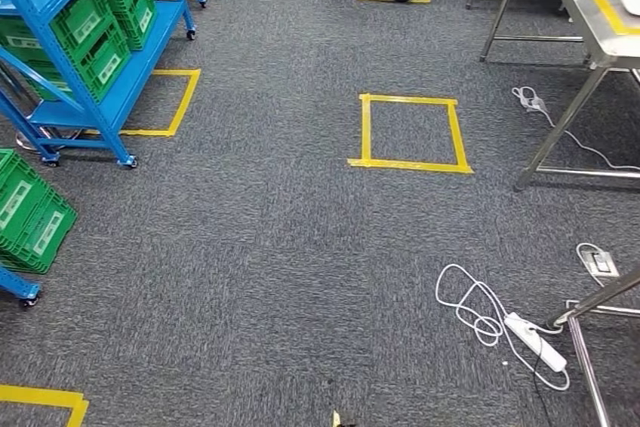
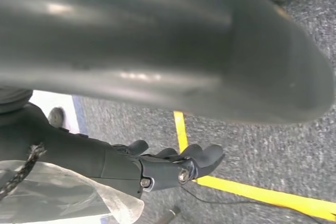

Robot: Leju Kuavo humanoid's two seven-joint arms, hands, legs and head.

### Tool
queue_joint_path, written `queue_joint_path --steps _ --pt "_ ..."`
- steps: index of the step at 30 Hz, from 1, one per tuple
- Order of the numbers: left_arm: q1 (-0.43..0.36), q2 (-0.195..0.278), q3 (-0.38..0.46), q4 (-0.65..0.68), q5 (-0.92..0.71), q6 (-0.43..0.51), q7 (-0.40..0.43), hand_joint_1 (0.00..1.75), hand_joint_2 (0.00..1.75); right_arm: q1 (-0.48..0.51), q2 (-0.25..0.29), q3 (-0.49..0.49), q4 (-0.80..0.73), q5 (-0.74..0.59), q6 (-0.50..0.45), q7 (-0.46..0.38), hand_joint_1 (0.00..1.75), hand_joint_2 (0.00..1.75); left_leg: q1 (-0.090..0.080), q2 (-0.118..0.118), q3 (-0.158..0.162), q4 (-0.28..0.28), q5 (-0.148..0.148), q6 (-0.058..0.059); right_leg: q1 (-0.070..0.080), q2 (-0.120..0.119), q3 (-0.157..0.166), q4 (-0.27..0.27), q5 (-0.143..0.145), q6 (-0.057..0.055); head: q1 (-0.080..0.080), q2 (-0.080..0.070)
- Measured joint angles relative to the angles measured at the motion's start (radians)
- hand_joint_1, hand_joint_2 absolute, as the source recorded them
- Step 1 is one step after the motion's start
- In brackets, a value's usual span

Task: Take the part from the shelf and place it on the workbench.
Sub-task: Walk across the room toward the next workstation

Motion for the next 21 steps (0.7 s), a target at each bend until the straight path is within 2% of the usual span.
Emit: queue_joint_path --steps 1,2,4,5,8,9,11,13,14,15,16,17,18,20,21 --pt "0.001 0.0 0.0 0.0 -0.001 0.006 0.002 0.0 0.0 0.002 0.0 0.0 0.0 0.0 0.0 0.0 0.0 0.0 0.0 -0.001 0.017 0.001 -0.01 -0.003 0.0 0.0 0.005 -0.044 0.032 -0.001 0.0 0.0" --pt "0.001 0.0 0.001 0.0 -0.002 0.016 0.005 0.0 0.0 0.003 0.0 0.0 0.0 0.0 0.0 0.001 0.0 0.0 0.001 -0.002 0.034 0.001 -0.022 -0.006 0.0 -0.001 0.016 -0.105 0.078 -0.005 0.001 0.0" --pt "-0.002 -0.001 0.002 0.0 -0.004 0.04 0.015 0.0 0.0 0.003 0.0 0.0 0.0 0.001 0.0 0.003 0.0 0.0 0.001 -0.001 0.055 0.003 -0.043 -0.018 0.006 -0.001 0.031 -0.191 0.143 -0.017 0.001 0.0" --pt "-0.005 -0.001 0.004 0.0 -0.004 0.047 0.019 0.0 0.0 0.002 0.0 0.0 0.0 0.001 0.001 0.004 0.0 0.0 0.002 0.0 0.057 0.001 -0.05 -0.025 0.01 0.0 0.033 -0.209 0.156 -0.024 0.001 0.0" --pt "-0.012 -0.002 0.01 0.0 -0.009 0.054 0.025 0.0 0.0 0.002 -0.001 -0.001 -0.001 0.004 0.0 0.006 0.0 0.0 0.004 0.002 0.062 0.002 -0.049 -0.04 0.013 0.001 0.057 -0.226 0.141 -0.044 0.0 0.0" --pt "-0.013 -0.003 0.011 0.0 -0.011 0.055 0.024 0.0 0.0 0.003 -0.001 -0.001 -0.001 0.004 -0.001 0.006 0.0 0.0 0.005 0.002 0.052 0.03 -0.044 -0.045 0.011 0.0 0.071 -0.236 0.137 -0.05 -0.001 0.0" --pt "-0.014 -0.003 0.013 0.0 -0.013 0.057 0.024 0.0 0.0 0.002 -0.001 -0.001 -0.001 0.005 -0.002 0.004 0.0 0.0 0.008 0.002 -0.011 0.139 -0.054 -0.056 0.008 -0.001 0.101 -0.257 0.13 -0.058 -0.002 0.0" --pt "-0.013 -0.002 0.015 0.0 -0.014 0.057 0.024 0.0 0.0 -0.001 0.0 -0.001 -0.001 0.005 -0.002 0.004 0.0 0.0 0.013 0.002 -0.096 0.248 -0.1 -0.065 0.007 0.0 0.124 -0.267 0.118 -0.062 -0.002 0.0" --pt "-0.012 -0.002 0.015 0.0 -0.014 0.057 0.024 0.0 0.0 -0.002 -0.001 -0.001 -0.001 0.006 -0.001 0.003 0.0 0.0 0.016 0.002 -0.126 0.27 -0.112 -0.068 0.007 0.002 0.135 -0.268 0.11 -0.062 -0.003 0.0" --pt "-0.011 -0.001 0.016 0.0 -0.015 0.057 0.024 0.0 0.0 -0.002 -0.001 -0.001 -0.001 0.006 -0.001 0.002 0.0 0.0 0.018 0.002 -0.142 0.263 -0.099 -0.071 0.007 0.003 0.147 -0.268 0.102 -0.061 -0.002 0.0" --pt "-0.011 -0.001 0.016 0.0 -0.015 0.057 0.024 0.0 0.0 -0.002 -0.001 -0.001 -0.001 0.007 0.0 -0.001 0.0 0.0 0.021 0.002 -0.143 0.227 -0.06 -0.072 0.007 0.004 0.159 -0.268 0.094 -0.06 -0.003 0.0" --pt "-0.011 -0.001 0.016 0.0 -0.016 0.057 0.023 0.0 0.0 -0.002 0.0 -0.001 -0.001 0.01 0.001 -0.007 0.0 0.0 0.023 0.002 -0.134 0.17 -0.004 -0.072 0.007 0.004 0.17 -0.268 0.087 -0.058 -0.002 0.0" --pt "-0.011 -0.001 0.016 0.0 -0.017 0.057 0.021 0.0 0.0 -0.002 0.0 0.0 -0.001 0.013 0.003 -0.018 0.0 0.0 0.023 0.003 -0.126 0.12 0.036 -0.072 0.007 0.005 0.18 -0.268 0.081 -0.054 -0.002 0.0" --pt "-0.011 -0.001 0.017 0.0 -0.017 0.057 0.017 0.0 0.0 -0.003 -0.001 0.0 -0.001 0.022 0.007 -0.046 0.0 0.0 0.019 0.005 -0.118 0.051 0.064 -0.064 0.008 0.005 0.184 -0.268 0.072 -0.043 -0.003 0.0" --pt "-0.01 -0.001 0.018 0.0 -0.017 0.057 0.014 0.0 0.0 -0.003 -0.001 0.001 -0.001 0.025 0.01 -0.06 0.0 0.0 0.015 0.006 -0.12 0.044 0.059 -0.058 0.008 0.005 0.183 -0.269 0.069 -0.036 -0.003 0.0"
